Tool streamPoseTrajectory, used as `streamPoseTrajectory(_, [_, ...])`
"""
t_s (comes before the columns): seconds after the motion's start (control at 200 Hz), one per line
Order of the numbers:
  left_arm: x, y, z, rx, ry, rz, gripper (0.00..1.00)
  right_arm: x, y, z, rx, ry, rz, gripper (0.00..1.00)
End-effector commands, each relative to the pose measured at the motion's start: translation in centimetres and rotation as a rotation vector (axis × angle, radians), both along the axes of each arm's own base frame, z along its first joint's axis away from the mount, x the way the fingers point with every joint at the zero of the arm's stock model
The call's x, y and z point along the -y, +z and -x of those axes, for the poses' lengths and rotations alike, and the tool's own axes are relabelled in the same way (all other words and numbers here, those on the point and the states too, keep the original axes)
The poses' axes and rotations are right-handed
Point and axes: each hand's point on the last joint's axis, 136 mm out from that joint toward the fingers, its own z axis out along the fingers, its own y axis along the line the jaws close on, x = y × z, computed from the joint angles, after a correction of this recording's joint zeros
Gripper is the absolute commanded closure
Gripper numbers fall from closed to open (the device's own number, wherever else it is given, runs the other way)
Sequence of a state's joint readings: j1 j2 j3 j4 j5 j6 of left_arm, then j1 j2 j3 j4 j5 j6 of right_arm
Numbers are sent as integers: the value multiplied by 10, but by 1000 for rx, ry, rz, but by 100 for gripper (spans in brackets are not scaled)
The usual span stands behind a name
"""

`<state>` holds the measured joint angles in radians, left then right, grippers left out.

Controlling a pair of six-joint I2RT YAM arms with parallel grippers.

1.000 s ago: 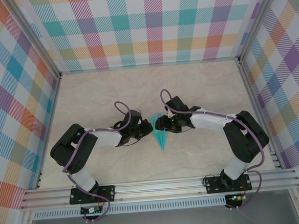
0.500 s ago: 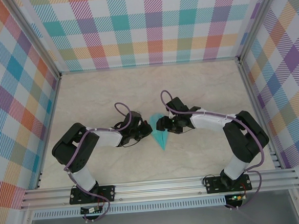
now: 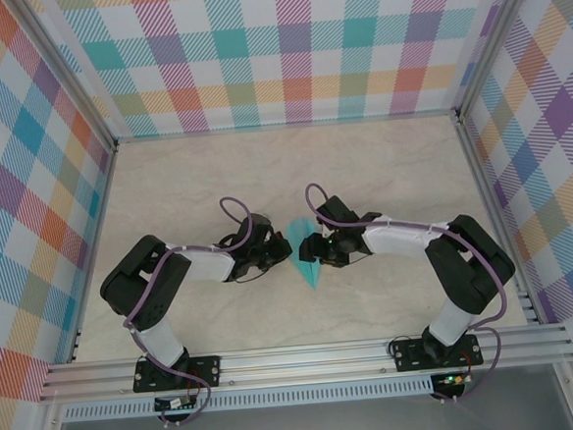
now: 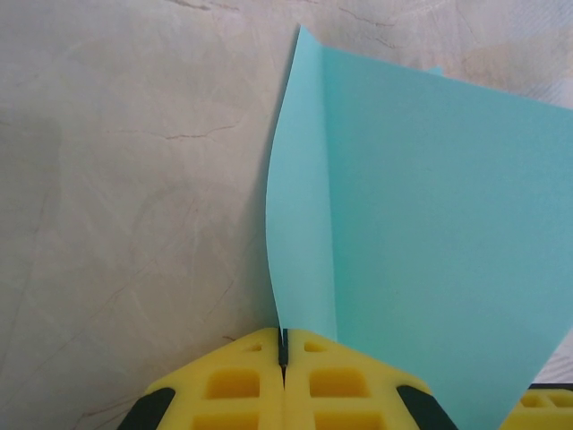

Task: Fold a paper plane with a square sheet of paper (pick it up from the middle)
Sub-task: Pick up the paper plane from the center of the table.

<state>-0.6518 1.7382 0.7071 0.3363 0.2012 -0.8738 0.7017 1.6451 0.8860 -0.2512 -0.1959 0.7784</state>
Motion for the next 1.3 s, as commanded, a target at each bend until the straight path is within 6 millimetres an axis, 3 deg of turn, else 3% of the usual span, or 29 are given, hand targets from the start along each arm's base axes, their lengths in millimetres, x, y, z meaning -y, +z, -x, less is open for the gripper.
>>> streamPoseTrajectory(0.0, [-4, -2, -2, -11, 9, 11, 100, -8, 9, 6, 0, 7, -35, 43])
streamPoseTrajectory(0.25, [1, 3, 0, -8, -7, 36, 100, -18, 8, 8, 40, 59, -5, 45])
streamPoseTrajectory(0.55, [5, 14, 0, 5, -21, 61, 100, -15, 0, 8, 87, 94, 128, 43])
streamPoseTrajectory(1.295, [2, 19, 2, 5, -16, 62, 98, -7, -6, 1, 93, 47, 242, 70])
